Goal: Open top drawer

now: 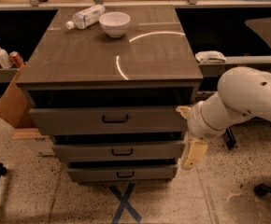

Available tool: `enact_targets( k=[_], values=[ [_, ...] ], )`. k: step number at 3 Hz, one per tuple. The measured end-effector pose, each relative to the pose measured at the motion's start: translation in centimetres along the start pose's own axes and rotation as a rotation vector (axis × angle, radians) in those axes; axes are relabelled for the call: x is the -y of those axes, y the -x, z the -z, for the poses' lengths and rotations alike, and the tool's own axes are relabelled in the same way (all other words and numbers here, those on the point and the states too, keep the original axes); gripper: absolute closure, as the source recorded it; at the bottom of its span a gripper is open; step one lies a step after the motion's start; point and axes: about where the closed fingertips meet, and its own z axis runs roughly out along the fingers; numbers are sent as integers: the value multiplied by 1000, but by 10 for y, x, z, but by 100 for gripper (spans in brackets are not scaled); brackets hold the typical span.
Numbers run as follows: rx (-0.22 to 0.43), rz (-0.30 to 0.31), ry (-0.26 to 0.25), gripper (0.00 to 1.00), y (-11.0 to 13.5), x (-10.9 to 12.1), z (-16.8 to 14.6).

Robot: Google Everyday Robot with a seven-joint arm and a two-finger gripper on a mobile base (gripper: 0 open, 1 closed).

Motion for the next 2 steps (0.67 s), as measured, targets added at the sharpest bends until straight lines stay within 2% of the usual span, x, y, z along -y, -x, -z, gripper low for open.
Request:
enact_targets(
  k=[1,2],
  values=[
    [2,-2,6,0,-1,-1,-3],
    [-17,38,-17,0,5,5,-6]
  ],
)
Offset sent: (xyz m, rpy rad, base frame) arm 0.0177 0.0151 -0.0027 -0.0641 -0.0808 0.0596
